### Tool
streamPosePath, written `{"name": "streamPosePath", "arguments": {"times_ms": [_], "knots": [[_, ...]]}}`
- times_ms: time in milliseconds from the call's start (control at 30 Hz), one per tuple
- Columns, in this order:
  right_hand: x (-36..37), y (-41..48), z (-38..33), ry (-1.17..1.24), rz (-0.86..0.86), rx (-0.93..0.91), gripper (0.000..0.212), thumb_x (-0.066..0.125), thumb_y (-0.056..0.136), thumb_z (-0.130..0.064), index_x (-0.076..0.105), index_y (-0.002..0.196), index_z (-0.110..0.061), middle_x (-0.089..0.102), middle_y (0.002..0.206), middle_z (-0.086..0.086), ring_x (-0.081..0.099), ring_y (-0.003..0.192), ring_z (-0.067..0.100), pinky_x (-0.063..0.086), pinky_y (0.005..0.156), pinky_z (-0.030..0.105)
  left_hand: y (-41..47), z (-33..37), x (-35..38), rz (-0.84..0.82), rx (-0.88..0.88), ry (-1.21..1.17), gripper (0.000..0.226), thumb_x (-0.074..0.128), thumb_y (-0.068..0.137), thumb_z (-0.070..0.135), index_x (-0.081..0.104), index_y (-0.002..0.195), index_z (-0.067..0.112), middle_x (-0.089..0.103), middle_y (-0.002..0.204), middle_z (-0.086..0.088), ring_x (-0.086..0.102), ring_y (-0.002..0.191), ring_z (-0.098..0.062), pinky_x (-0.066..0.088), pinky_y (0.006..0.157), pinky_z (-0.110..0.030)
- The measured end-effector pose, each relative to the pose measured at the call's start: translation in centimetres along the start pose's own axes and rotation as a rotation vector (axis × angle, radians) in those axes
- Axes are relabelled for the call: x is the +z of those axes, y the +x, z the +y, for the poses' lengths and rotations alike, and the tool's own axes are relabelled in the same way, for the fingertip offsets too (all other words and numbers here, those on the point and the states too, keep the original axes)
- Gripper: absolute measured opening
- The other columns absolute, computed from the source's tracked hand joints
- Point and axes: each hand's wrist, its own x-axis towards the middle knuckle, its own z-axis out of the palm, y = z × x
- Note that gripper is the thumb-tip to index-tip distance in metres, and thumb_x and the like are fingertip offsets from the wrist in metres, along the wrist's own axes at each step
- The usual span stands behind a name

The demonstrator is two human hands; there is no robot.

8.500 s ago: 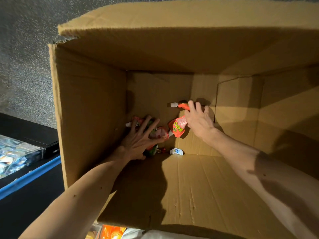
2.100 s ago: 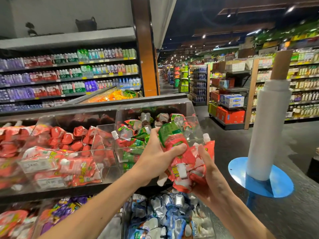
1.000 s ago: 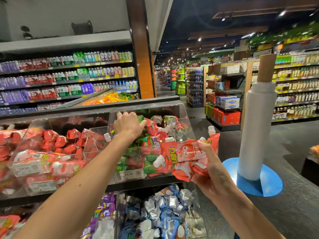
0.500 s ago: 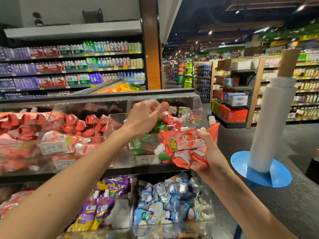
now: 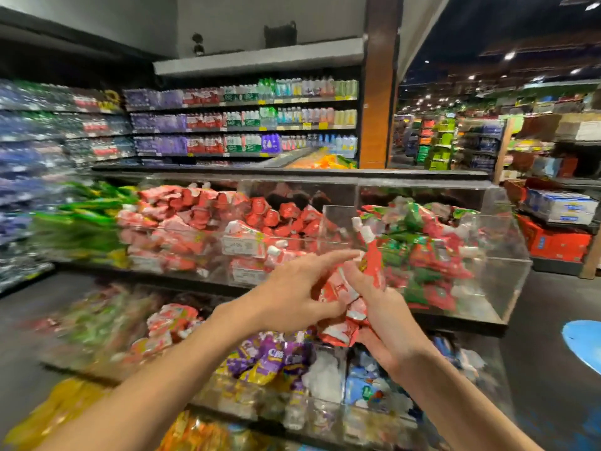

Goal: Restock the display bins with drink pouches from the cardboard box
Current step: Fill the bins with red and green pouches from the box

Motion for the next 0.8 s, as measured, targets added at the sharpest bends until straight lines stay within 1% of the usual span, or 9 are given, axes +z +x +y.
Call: {"name": "streamPosePath", "arguments": {"times_ms": [67, 133, 233, 400, 467, 533, 600, 700, 800], "knots": [[1.5, 0.3, 0.7, -0.002, -0.075, 0.016, 0.037, 0.066, 0.087, -0.036, 0.071, 0.114, -0.011, 0.075, 0.106, 0.014, 0.074, 0.094, 0.026, 0.060, 0.085, 0.044, -1.9, -1.0, -0.9, 0.029, -0.077, -0.024, 0.060, 0.055, 0.077, 0.049, 0.044, 0.136, 0.044, 0.063, 0.126, 0.015, 0.056, 0.115, -0.008, 0.044, 0.101, -0.035], [2.5, 0.9, 1.2, 0.012, -0.140, 0.066, 0.036, 0.066, 0.089, -0.031, 0.071, 0.116, -0.009, 0.074, 0.108, 0.017, 0.071, 0.101, 0.034, 0.057, 0.091, 0.051, -3.5, -2.0, -1.7, 0.081, -0.172, -0.128, 0.046, 0.059, 0.075, 0.039, 0.056, 0.121, 0.036, 0.069, 0.097, 0.022, 0.062, 0.086, 0.005, 0.051, 0.086, -0.030], [2.8, 2.2, 1.7, 0.024, -0.155, 0.108, 0.028, 0.066, 0.091, -0.020, 0.071, 0.115, -0.005, 0.074, 0.105, 0.019, 0.073, 0.092, 0.033, 0.060, 0.082, 0.049, -5.3, -3.4, -2.2, 0.179, -0.311, -0.162, 0.035, 0.064, 0.072, 0.036, 0.054, 0.105, 0.032, 0.069, 0.074, 0.006, 0.052, 0.056, -0.004, 0.048, 0.067, -0.032], [1.7, 3.7, 1.7, 0.003, -0.107, 0.064, 0.008, 0.069, 0.089, -0.019, 0.070, 0.094, -0.013, 0.072, 0.087, 0.009, 0.070, 0.074, 0.021, 0.056, 0.081, 0.047, -5.9, -5.2, -3.6, 0.341, -0.445, -0.200, 0.034, 0.070, 0.081, 0.026, 0.046, 0.103, 0.033, 0.061, 0.076, 0.011, 0.050, 0.059, -0.002, 0.045, 0.068, -0.025], [1.2, 4.4, 1.3, -0.008, -0.067, 0.038, 0.004, 0.068, 0.091, -0.019, 0.069, 0.089, -0.015, 0.070, 0.078, 0.004, 0.068, 0.066, 0.016, 0.057, 0.069, 0.038, -5.1, -6.0, -4.8, 0.407, -0.463, -0.263, 0.052, 0.066, 0.075, 0.038, 0.043, 0.121, 0.045, 0.065, 0.107, 0.005, 0.063, 0.092, -0.010, 0.050, 0.089, -0.035], [1.1, 5.0, 0.5, -0.015, -0.003, 0.004, 0.005, 0.067, 0.091, -0.018, 0.070, 0.088, -0.016, 0.071, 0.078, 0.003, 0.069, 0.065, 0.014, 0.057, 0.060, 0.032, -3.5, -7.2, -5.9, 0.469, -0.463, -0.316, 0.061, 0.059, 0.068, 0.047, 0.044, 0.127, 0.056, 0.061, 0.131, 0.000, 0.060, 0.117, -0.030, 0.048, 0.099, -0.055], [1.2, 5.7, 0.1, -0.028, 0.066, -0.040, 0.007, 0.066, 0.091, -0.017, 0.071, 0.089, -0.014, 0.074, 0.080, 0.003, 0.072, 0.068, 0.014, 0.058, 0.060, 0.032, -1.1, -9.3, -6.9, 0.551, -0.431, -0.326, 0.042, 0.058, 0.070, 0.047, 0.061, 0.112, 0.050, 0.069, 0.117, 0.003, 0.066, 0.107, -0.028, 0.052, 0.095, -0.058], [1.7, 6.7, -0.2, -0.005, 0.132, -0.089, 0.008, 0.064, 0.092, -0.014, 0.072, 0.092, -0.011, 0.076, 0.081, 0.005, 0.074, 0.070, 0.017, 0.059, 0.066, 0.035, 3.2, -12.5, -7.8, 0.606, -0.394, -0.336, 0.016, 0.068, 0.081, 0.034, 0.069, 0.097, 0.031, 0.070, 0.091, 0.008, 0.066, 0.084, -0.011, 0.056, 0.081, -0.039], [2.9, 7.9, 0.1, 0.013, 0.243, -0.118, 0.006, 0.067, 0.090, -0.013, 0.071, 0.092, -0.011, 0.077, 0.086, 0.011, 0.075, 0.071, 0.022, 0.057, 0.078, 0.046, 7.1, -15.7, -8.0, 0.484, -0.370, -0.298, 0.026, 0.077, 0.079, 0.036, 0.067, 0.096, 0.019, 0.065, 0.083, 0.004, 0.060, 0.077, -0.012, 0.048, 0.069, -0.029]]}}
